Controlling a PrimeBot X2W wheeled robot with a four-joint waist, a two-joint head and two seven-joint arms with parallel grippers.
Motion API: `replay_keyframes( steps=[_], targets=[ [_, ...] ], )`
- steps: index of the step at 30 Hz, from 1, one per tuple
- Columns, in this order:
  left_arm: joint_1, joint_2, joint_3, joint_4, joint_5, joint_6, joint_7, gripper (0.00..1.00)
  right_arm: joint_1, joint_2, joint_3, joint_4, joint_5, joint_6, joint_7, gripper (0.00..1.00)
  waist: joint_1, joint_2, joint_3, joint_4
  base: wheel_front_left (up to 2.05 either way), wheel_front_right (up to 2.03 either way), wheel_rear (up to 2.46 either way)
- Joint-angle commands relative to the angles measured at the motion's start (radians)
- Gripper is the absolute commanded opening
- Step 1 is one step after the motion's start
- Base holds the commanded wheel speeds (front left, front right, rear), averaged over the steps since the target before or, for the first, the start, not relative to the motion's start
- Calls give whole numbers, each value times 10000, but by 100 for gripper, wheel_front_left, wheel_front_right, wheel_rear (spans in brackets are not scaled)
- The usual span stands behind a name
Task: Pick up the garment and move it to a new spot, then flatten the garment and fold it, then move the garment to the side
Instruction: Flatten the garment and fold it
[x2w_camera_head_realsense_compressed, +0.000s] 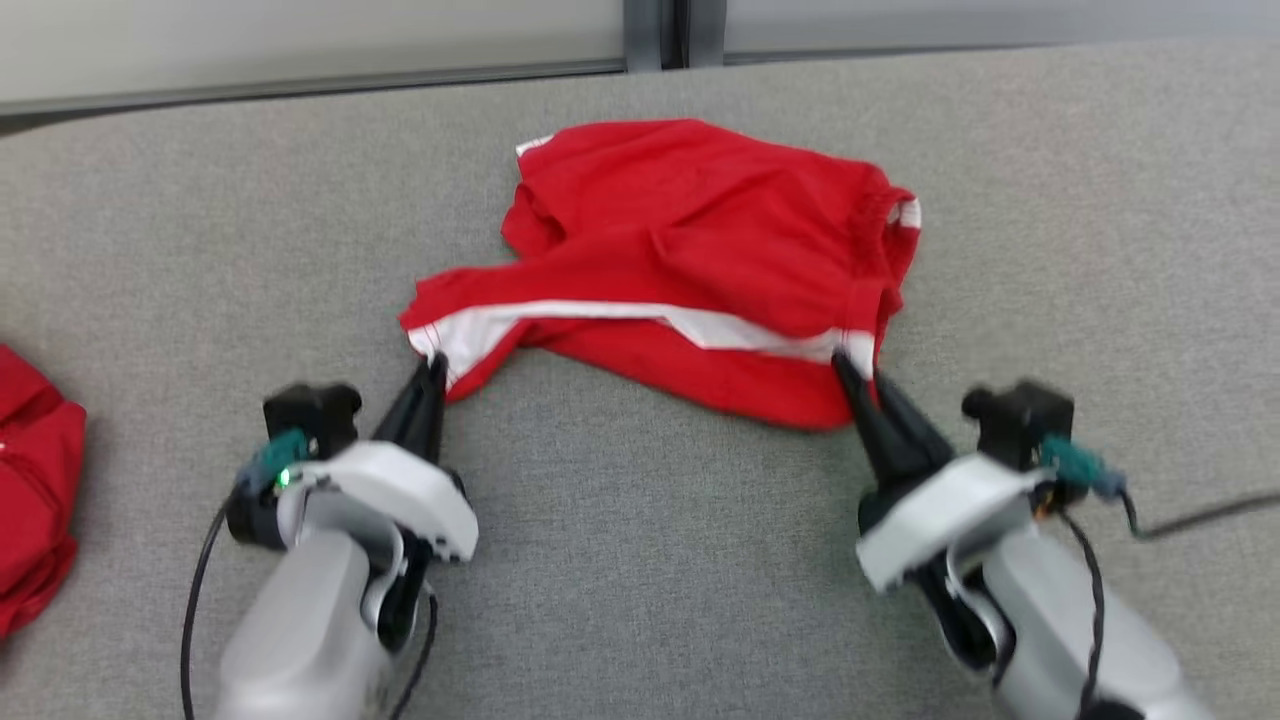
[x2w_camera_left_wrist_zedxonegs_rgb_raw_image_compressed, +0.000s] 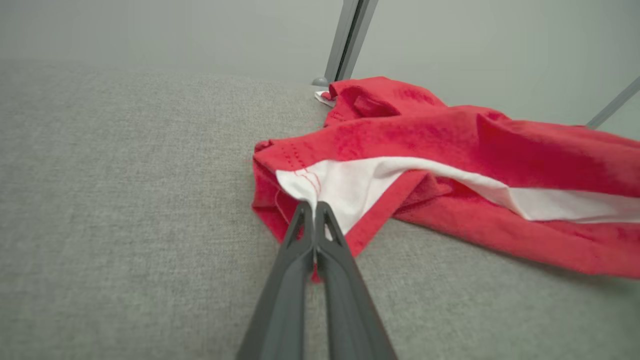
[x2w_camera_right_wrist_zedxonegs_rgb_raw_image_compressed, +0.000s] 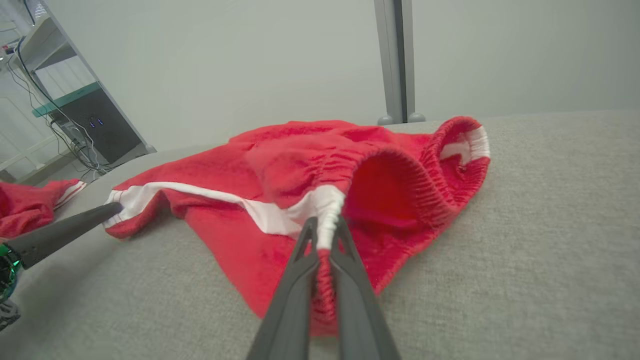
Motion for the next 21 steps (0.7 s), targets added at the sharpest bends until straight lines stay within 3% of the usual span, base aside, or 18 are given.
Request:
replay_keyframes(
  steps=[1, 10, 21],
  targets=[
    [534, 88, 220, -444, 7, -53, 1, 0, 572, -155, -154, -363, -70, 0, -4, 0, 0, 0, -326, -2, 0, 0, 0],
    [4324, 26, 1595, -3644, 381, -33, 1, 0, 4134, -321, -1216, -2452, -781, -2, -5, 0, 0, 0, -1278, 1, 0, 0, 0],
    [7559, 16, 1761, -6184, 665, 407, 46, 0, 7327, -295, -2137, -3813, -1268, -2, -5, 0, 0, 0, -2461, 308, 0, 0, 0]
  ],
)
